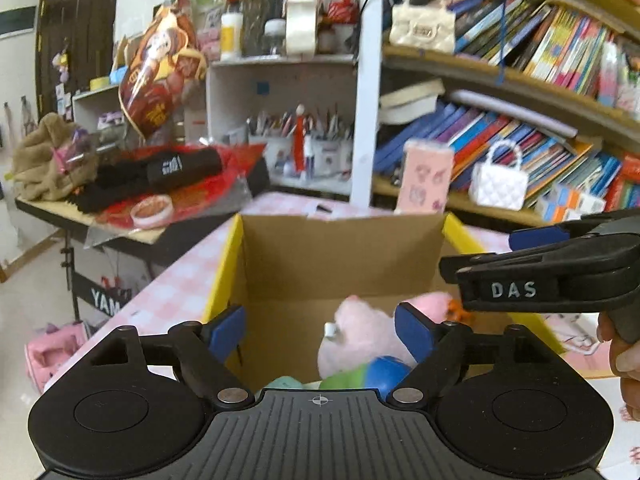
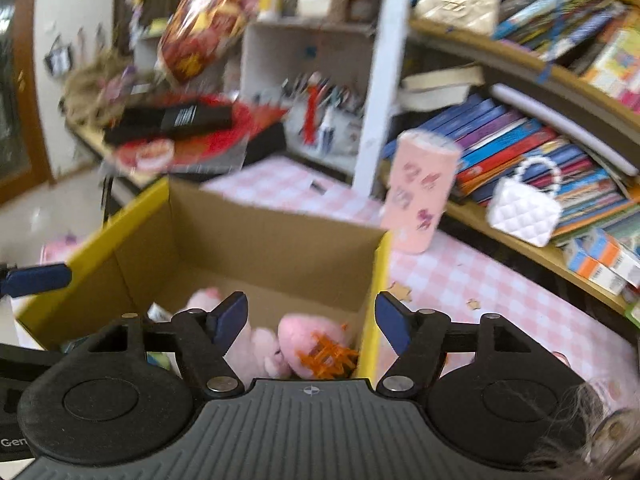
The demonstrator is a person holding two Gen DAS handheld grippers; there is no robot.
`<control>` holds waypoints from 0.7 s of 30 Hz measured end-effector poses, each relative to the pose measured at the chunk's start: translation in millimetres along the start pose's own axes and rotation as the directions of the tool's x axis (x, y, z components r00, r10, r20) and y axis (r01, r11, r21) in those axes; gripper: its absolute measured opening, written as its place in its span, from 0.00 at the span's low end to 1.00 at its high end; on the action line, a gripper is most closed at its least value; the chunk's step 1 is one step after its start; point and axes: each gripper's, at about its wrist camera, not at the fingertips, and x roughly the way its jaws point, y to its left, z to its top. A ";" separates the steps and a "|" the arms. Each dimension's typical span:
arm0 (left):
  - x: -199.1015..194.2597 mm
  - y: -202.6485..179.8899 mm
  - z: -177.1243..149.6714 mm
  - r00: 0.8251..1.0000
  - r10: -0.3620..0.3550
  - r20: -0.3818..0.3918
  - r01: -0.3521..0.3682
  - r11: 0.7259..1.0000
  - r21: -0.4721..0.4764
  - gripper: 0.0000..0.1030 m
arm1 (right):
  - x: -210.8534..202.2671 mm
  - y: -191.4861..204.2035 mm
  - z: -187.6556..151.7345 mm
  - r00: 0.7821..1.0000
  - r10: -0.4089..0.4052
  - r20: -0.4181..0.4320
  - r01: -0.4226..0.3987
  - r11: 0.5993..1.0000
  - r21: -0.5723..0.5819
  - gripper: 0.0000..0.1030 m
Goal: Organize objects
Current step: 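Open the left tool to drop the figure while the right tool releases the chick, then withdraw both open tools from the yellow box back toward the remaining items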
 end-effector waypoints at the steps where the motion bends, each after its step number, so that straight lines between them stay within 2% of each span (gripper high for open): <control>1: -5.6 0.8 0.2 1.000 -0.002 0.011 0.002 1.000 -0.005 0.82 | -8.1 -1.1 -0.3 1.000 -0.012 0.016 0.012 1.000 0.020 0.66; 5: -28.5 8.4 -6.5 0.999 0.026 0.038 -0.024 0.999 -0.037 0.83 | -36.1 -3.1 -8.5 0.997 -0.066 0.045 0.061 0.993 0.101 0.66; 11: -55.0 29.0 -32.9 0.999 0.047 -0.005 -0.048 0.992 -0.121 0.83 | -66.4 19.0 -37.4 0.993 -0.112 0.033 0.106 0.984 0.145 0.66; 21: -92.7 35.5 -80.0 0.995 0.023 -0.095 -0.030 0.998 -0.063 0.83 | -97.6 63.8 -98.5 0.991 -0.111 -0.069 0.119 0.986 0.116 0.66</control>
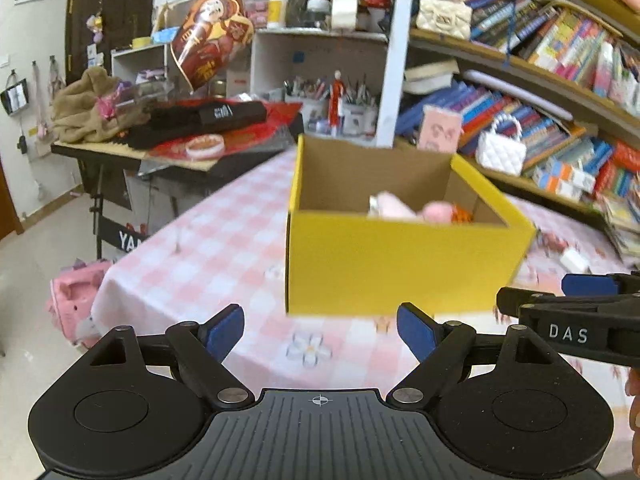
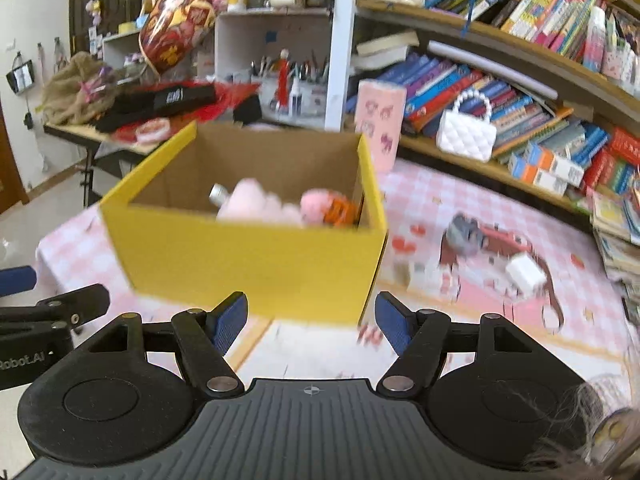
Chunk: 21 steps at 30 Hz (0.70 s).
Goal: Organize objects
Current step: 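Withdraw both open tools from the yellow box back toward the remaining items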
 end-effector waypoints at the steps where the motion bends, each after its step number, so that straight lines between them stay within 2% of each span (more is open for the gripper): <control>1: -2.4 0.7 -3.8 1.000 -0.003 -0.010 0.003 1.000 0.006 0.83 | -3.3 2.9 -6.5 1.000 0.001 -0.010 -0.001 1.000 0.007 0.66; 11: -25.9 -4.9 -37.1 0.997 -0.055 -0.056 0.060 0.995 0.080 0.83 | -37.8 17.6 -61.9 0.997 -0.043 -0.056 0.048 0.996 0.077 0.66; 21: -29.6 -36.6 -52.8 0.978 -0.175 -0.114 0.193 0.967 0.169 0.83 | -63.0 -11.1 -97.5 0.981 -0.160 -0.111 0.176 0.973 0.150 0.67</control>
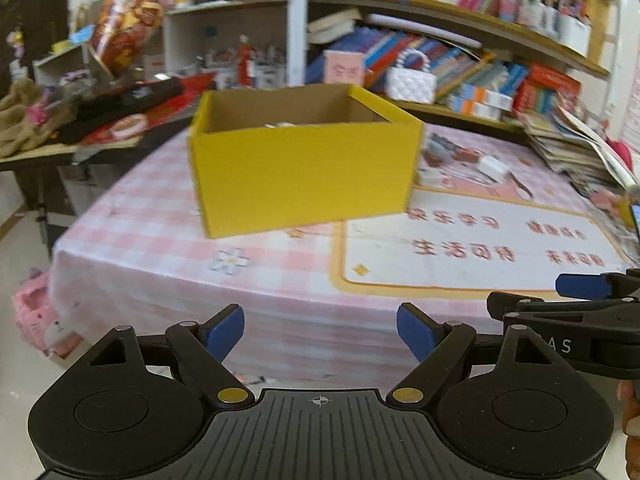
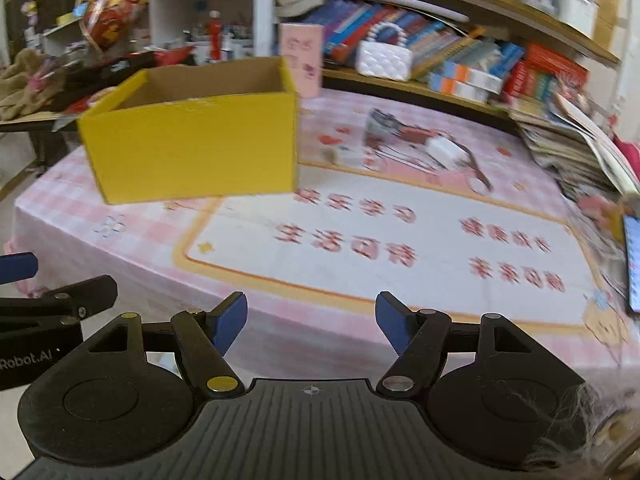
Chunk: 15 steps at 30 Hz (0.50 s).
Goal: Organize objects
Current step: 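Withdraw both open tools from the yellow box back toward the remaining items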
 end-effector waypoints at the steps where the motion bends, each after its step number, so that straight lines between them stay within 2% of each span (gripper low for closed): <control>1: 2.2 -3.4 0.4 1.000 -0.012 -0.005 0.012 1.000 0.004 0.83 | -0.3 -5.3 -1.4 1.000 -0.018 -0.005 0.018 1.000 0.018 0.67; 15: 32.9 -76.4 22.3 0.991 -0.129 -0.029 0.132 0.985 0.114 0.83 | 3.7 -78.2 -3.0 0.989 -0.145 -0.032 0.148 0.979 0.142 0.68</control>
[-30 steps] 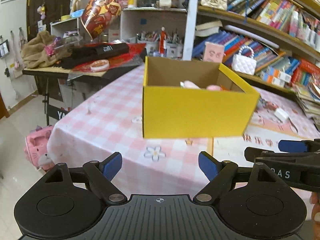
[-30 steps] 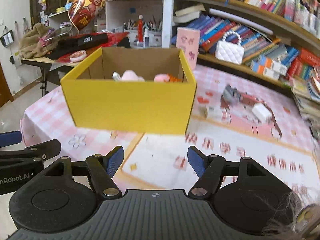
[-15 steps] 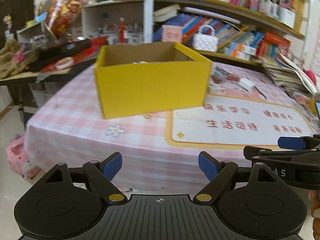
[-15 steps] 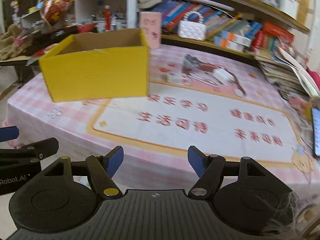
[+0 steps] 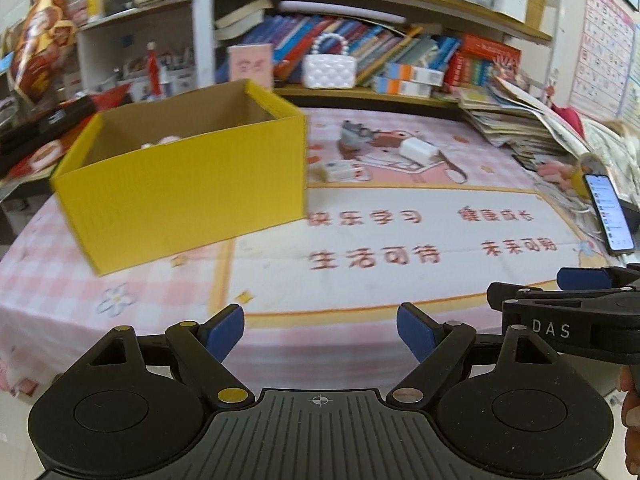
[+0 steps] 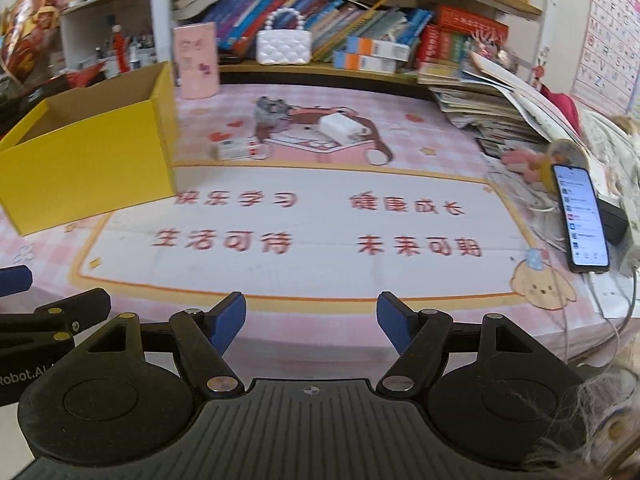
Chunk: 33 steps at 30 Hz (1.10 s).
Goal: Organize objects
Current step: 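Withdraw both open tools from the yellow box back toward the remaining items, then grasp the white red-labelled card box with the left tool while the right tool grasps the white charger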
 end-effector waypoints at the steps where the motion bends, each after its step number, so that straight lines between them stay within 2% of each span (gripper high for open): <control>1: 3.3 -4.0 3.0 1.000 -0.006 0.000 0.006 1.000 0.003 0.83 | 2.3 -5.1 2.0 1.000 -0.004 -0.003 0.004 1.000 0.002 0.68; 13: 58.4 -51.3 38.3 0.999 -0.034 -0.034 0.035 0.999 0.012 0.83 | 44.3 -59.5 37.8 0.999 -0.024 -0.040 0.025 1.000 0.012 0.68; 19: 84.7 -66.6 56.9 0.999 0.011 -0.038 -0.011 1.000 -0.012 0.83 | 74.0 -79.8 60.6 0.998 0.015 -0.055 -0.015 1.000 0.003 0.68; 28: 118.5 -80.1 87.9 0.992 0.123 -0.023 -0.124 0.991 -0.050 0.82 | 114.1 -99.7 93.6 0.996 0.081 -0.040 -0.083 0.996 -0.040 0.66; 31: 130.5 -82.0 100.8 0.987 0.160 -0.010 -0.161 0.984 -0.074 0.74 | 128.3 -105.3 106.7 0.995 0.100 -0.012 -0.101 0.993 -0.055 0.66; 33: 138.2 -84.4 109.7 0.984 0.178 0.001 -0.177 0.981 -0.084 0.74 | 139.3 -108.0 116.2 0.993 0.118 0.002 -0.118 0.991 -0.067 0.66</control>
